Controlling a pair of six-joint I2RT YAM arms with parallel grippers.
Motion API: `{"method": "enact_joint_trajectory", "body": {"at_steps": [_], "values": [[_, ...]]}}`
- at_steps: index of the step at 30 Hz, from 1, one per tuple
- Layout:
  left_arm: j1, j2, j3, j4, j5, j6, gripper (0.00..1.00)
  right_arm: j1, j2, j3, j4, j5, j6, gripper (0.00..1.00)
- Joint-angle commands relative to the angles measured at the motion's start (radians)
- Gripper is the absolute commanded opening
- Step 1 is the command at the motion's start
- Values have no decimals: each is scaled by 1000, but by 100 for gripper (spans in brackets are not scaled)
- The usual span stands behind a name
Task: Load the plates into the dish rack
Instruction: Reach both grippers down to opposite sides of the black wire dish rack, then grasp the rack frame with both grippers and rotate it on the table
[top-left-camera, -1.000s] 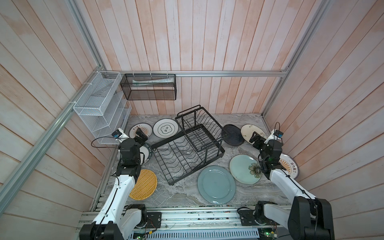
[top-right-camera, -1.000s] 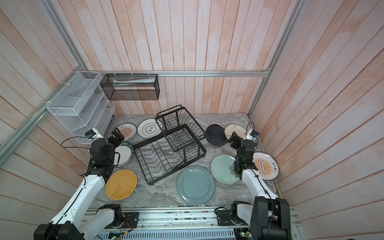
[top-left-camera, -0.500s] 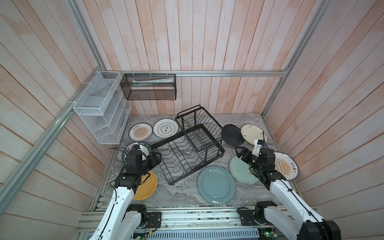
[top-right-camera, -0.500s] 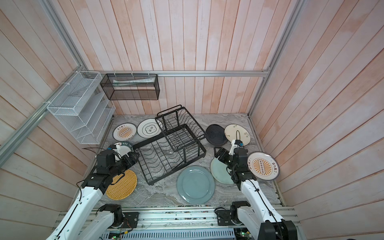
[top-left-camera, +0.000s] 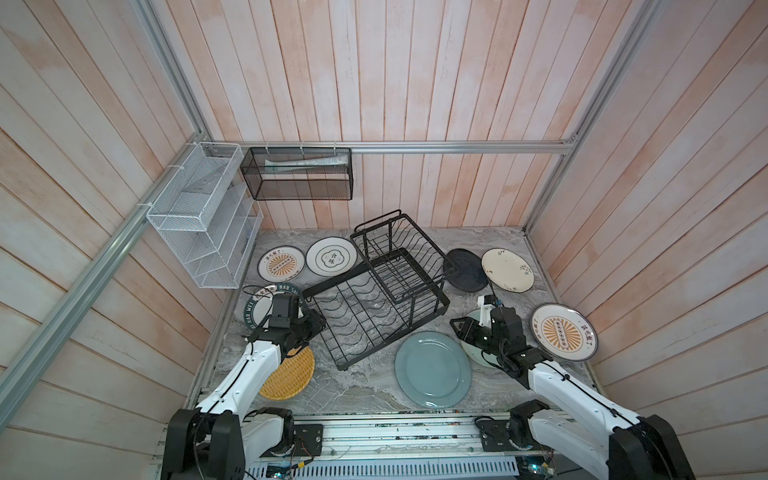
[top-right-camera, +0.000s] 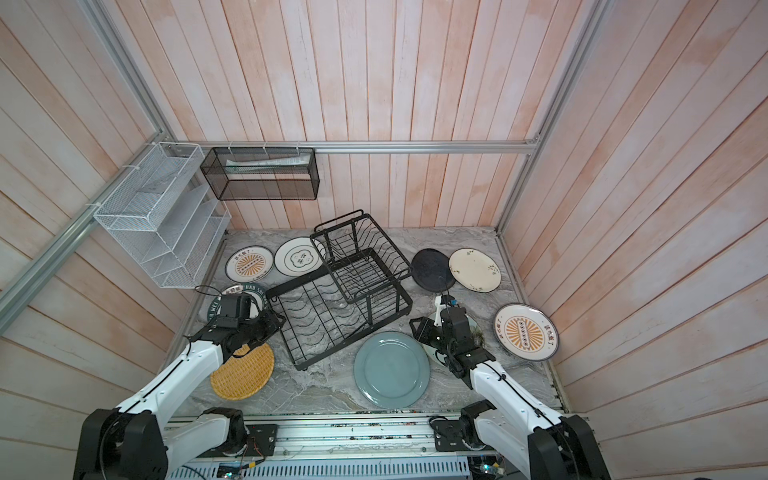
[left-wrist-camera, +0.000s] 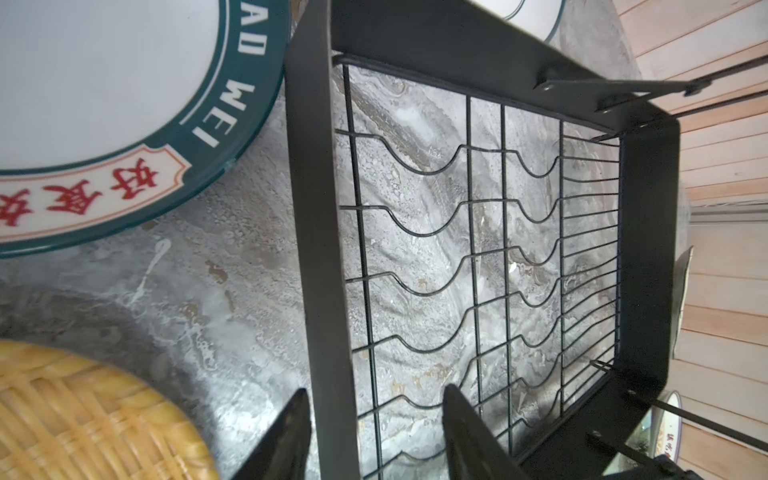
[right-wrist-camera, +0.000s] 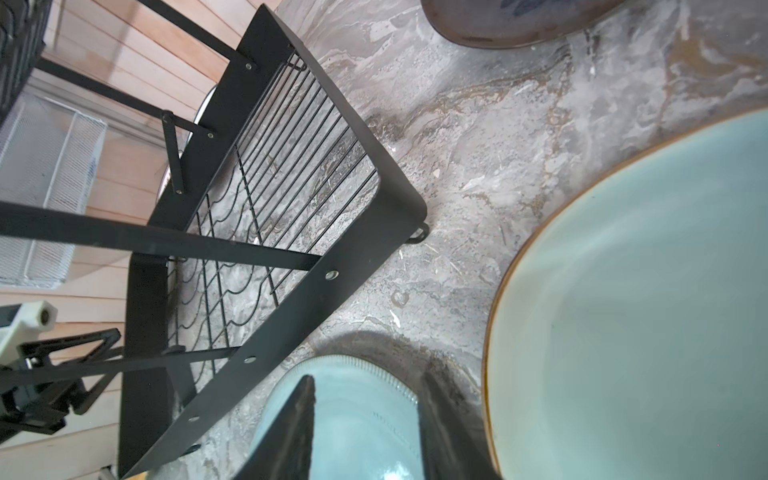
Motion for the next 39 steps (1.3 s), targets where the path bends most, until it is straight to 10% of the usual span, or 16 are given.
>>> {"method": "enact_joint_trajectory", "body": {"at_steps": [1, 27, 39], "values": [[-6, 32, 3, 83, 33, 8, 45, 12, 34, 14, 65, -12, 4, 34], [-84, 88, -56, 221, 31, -112, 25, -33, 522, 320, 153, 3, -88, 19], [-271, 134, -78, 291, -23, -168, 25, -104, 739, 545, 165, -74, -55, 19]]}}
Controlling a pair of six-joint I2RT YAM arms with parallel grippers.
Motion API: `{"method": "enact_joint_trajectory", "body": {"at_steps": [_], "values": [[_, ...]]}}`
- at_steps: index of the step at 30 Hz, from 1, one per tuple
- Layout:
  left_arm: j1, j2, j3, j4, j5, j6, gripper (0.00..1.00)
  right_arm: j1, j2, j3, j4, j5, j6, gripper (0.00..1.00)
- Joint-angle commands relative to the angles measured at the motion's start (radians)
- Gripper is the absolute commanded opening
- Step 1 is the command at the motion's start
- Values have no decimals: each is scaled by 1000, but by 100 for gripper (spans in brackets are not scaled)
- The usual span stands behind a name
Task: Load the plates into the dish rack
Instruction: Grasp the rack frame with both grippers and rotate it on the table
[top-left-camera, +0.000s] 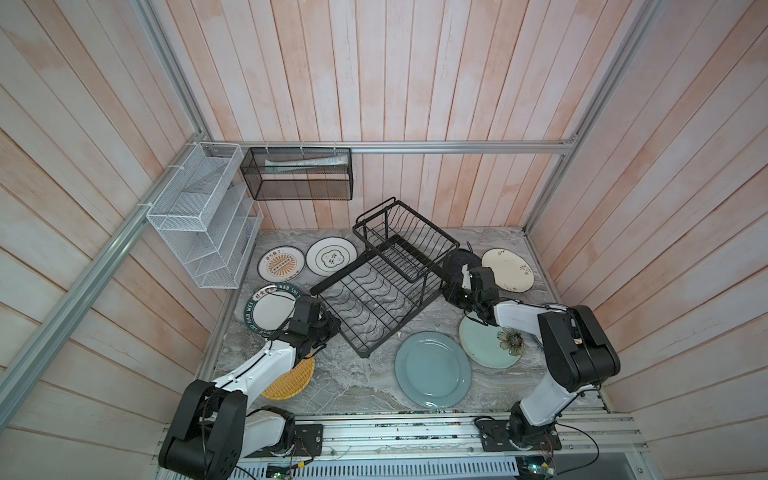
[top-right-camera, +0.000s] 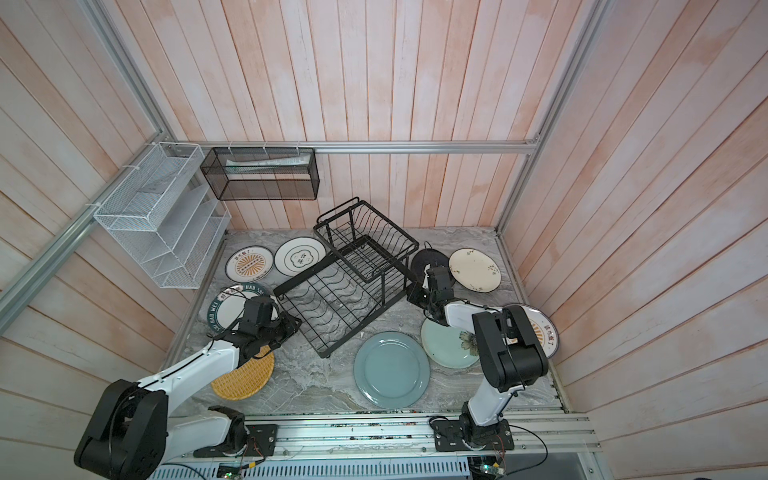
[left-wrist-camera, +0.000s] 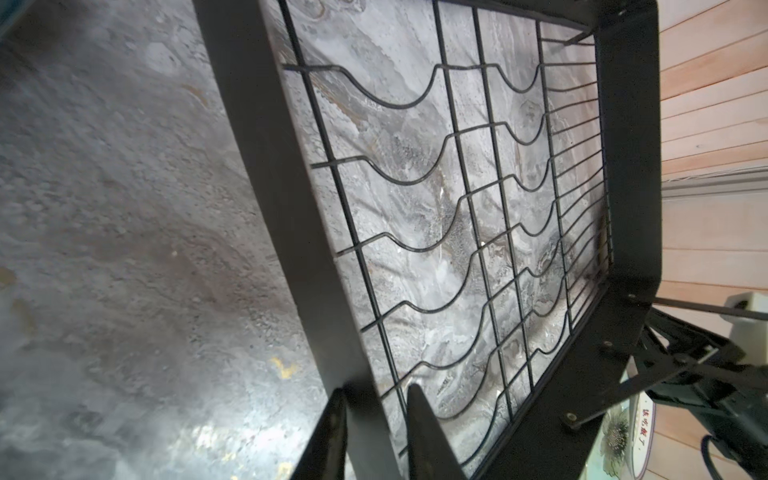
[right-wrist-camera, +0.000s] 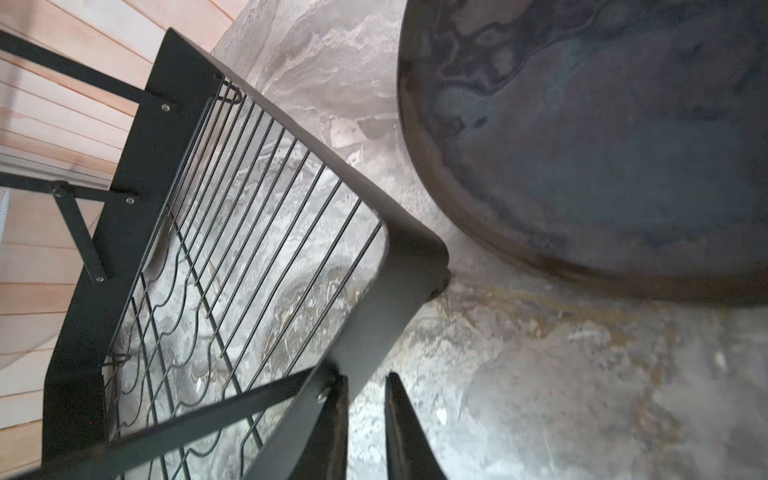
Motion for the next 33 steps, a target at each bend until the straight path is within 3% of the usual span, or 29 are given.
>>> {"method": "enact_joint_trajectory", "body": {"at_steps": [1, 12, 23, 29, 33], "values": [[-76, 54, 4, 33, 34, -10, 25, -16, 44, 95, 23, -57, 11, 19], [-218, 231, 182, 61, -47, -127, 25, -60, 172, 333, -58, -136, 11, 28], [-356, 364, 303, 57, -79, -153, 25, -103, 25, 240, -64, -126, 41, 34], [-360, 310, 278, 54, -99, -177, 29, -118, -90, 165, -86, -92, 41, 46], [-365, 234, 279, 18, -139, -175, 27, -131, -82, 175, -106, -114, 22, 48]]}}
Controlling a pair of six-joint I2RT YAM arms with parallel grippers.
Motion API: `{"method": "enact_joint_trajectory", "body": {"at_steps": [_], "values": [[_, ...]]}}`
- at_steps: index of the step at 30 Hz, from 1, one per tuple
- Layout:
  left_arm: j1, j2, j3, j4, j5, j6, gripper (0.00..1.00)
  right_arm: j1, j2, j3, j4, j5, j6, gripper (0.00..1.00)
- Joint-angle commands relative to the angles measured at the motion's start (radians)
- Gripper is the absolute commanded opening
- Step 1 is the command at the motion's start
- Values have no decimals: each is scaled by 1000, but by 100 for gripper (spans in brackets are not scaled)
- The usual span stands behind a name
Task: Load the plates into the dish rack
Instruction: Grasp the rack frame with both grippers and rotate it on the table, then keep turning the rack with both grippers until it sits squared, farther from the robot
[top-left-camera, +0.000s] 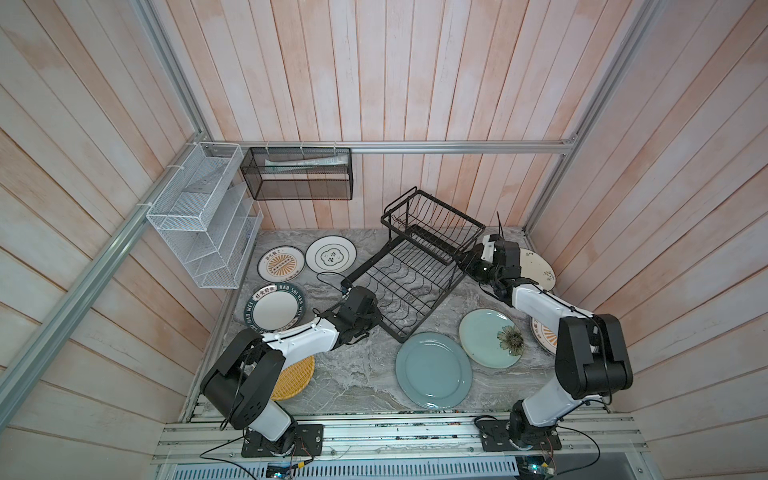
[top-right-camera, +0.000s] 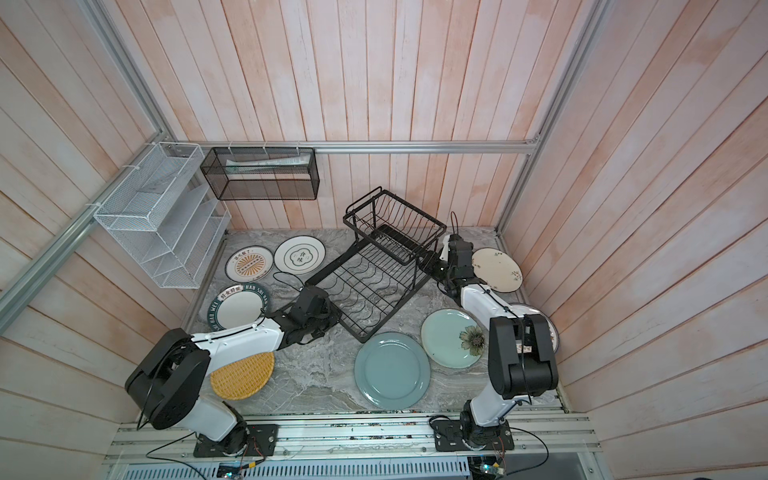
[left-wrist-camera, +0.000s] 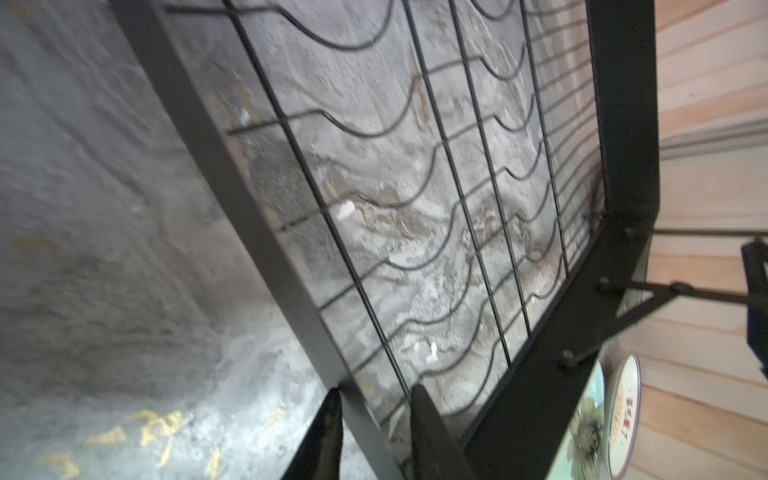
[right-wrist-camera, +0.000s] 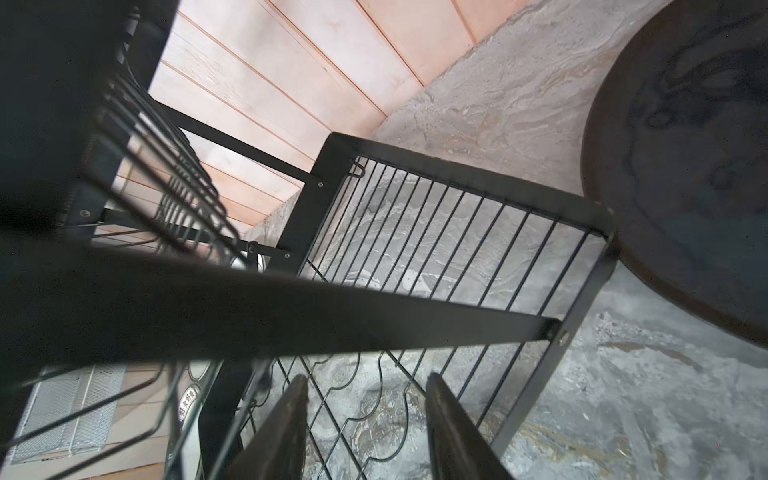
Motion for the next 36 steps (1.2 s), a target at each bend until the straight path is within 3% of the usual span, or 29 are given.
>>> {"method": "enact_joint_trajectory", "body": {"at_steps": [1, 5, 8, 11, 13, 16, 20, 26, 31, 36], "values": [[-17, -75, -12, -21, 15, 27, 25, -3, 24, 7, -37, -28, -21, 48], [-19, -111, -65, -20, -21, -28, 24, 2, 70, 45, -63, -77, -42, 49], [-19, -176, -95, 31, -20, 21, 44, 3, 13, -2, -53, -7, -36, 52], [-18, -266, -51, -87, -113, 130, 64, 2, -83, -51, -67, 89, -49, 62], [-9, -312, -9, -165, -180, 242, 78, 2, -149, -89, -90, 148, -57, 69], [51, -336, 34, -215, -194, 403, 90, 4, -224, -157, -103, 176, -56, 75], [165, -294, 80, -160, -137, 607, 92, 23, -295, -243, -119, 153, -54, 77], [241, -51, 277, -135, -118, 880, 89, 69, -359, -337, -127, 164, -42, 86], [268, 205, 487, -237, -115, 977, 71, 73, -337, -352, -159, 174, -55, 92], [278, 368, 613, -294, -127, 990, 60, 72, -335, -361, -153, 172, -56, 93]]}}
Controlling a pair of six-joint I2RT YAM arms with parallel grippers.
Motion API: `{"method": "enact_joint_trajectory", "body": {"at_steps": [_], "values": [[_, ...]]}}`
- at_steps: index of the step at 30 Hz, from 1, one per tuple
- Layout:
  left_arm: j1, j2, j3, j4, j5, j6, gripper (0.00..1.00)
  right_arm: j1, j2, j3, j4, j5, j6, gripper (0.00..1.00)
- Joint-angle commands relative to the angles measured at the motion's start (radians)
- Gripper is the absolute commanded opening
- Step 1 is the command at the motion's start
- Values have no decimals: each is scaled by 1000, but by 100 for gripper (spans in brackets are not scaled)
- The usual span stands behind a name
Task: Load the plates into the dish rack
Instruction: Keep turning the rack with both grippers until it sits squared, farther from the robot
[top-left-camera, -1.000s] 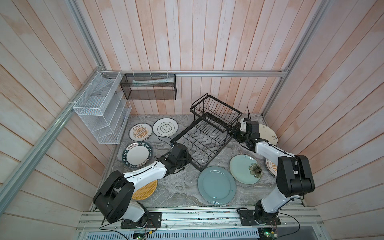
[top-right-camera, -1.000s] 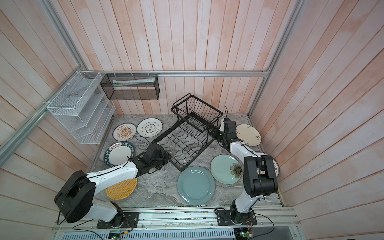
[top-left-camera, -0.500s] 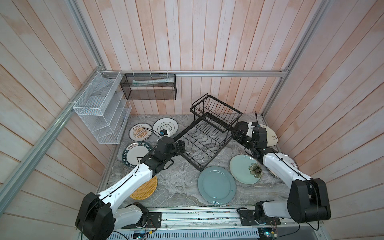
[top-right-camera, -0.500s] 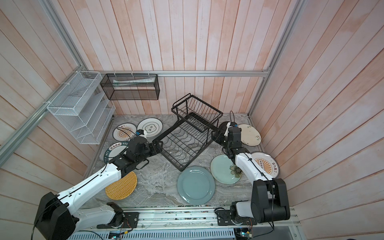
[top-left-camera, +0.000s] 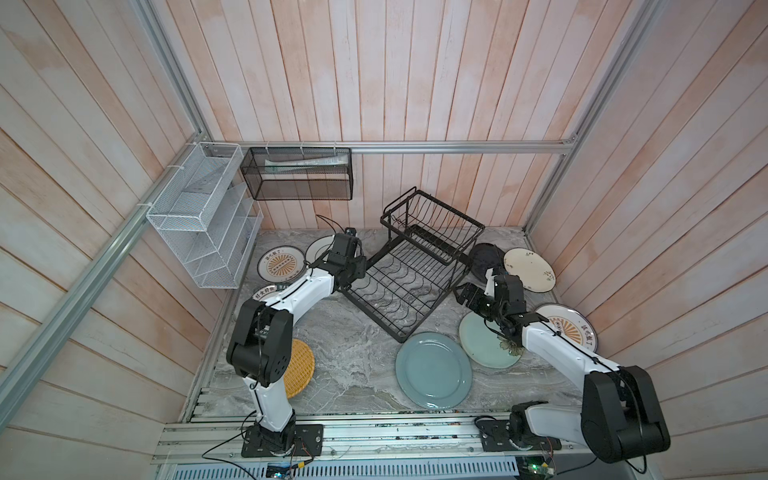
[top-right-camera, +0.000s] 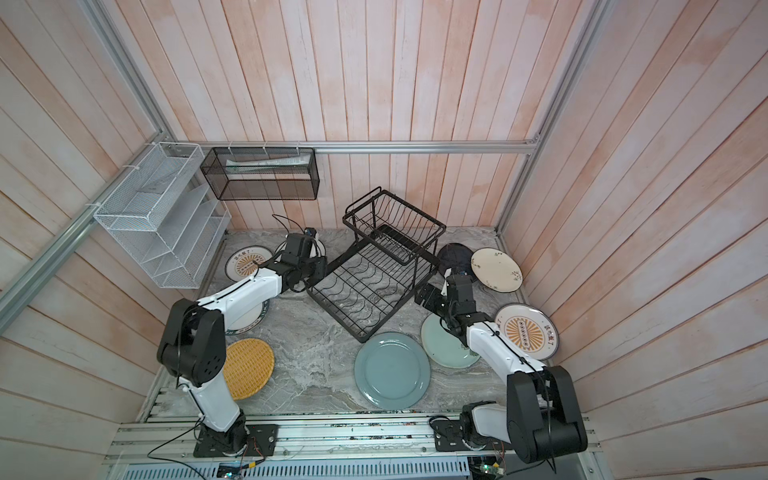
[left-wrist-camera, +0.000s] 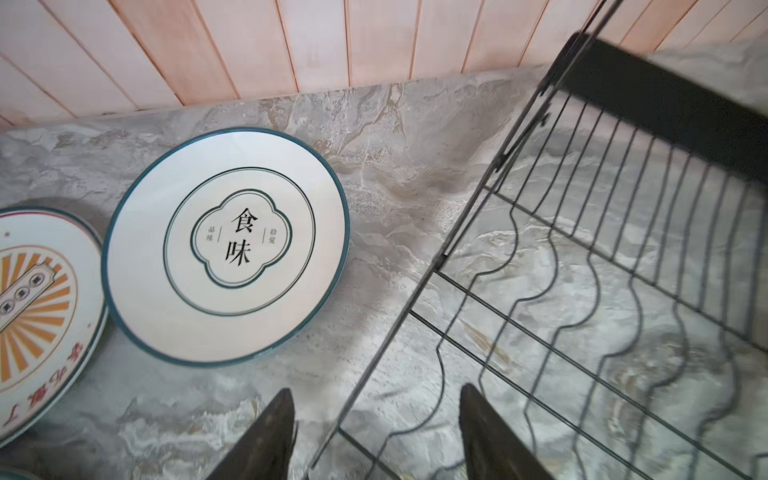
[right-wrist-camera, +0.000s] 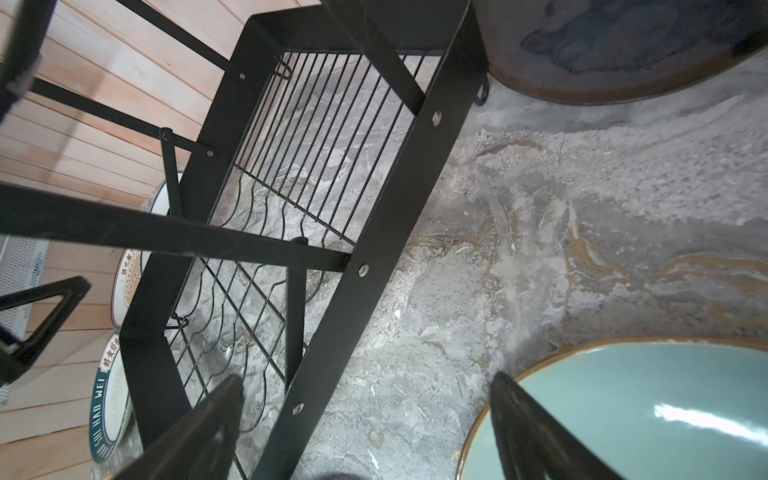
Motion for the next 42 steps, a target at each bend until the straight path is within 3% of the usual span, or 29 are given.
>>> {"method": "enact_joint_trajectory", "body": {"at_steps": [1, 7, 11, 16, 22, 42], "values": [[6, 65, 54, -74, 18, 90, 59, 3, 8, -8, -16, 15, -17, 93], [13, 140, 97, -116, 52, 110, 49, 3, 45, 1, -12, 15, -27, 95], [18, 145, 94, -123, 61, 93, 34, 0, 91, 18, -1, 16, -29, 95], [18, 93, 34, -104, 78, 71, 18, 0, 164, 67, 13, 0, -45, 95], [22, 21, -54, -70, 70, 19, 8, 4, 262, 123, 46, -48, -35, 95], [64, -55, -135, -77, 31, -96, 0, 40, 343, 186, 86, -126, -55, 95]]}}
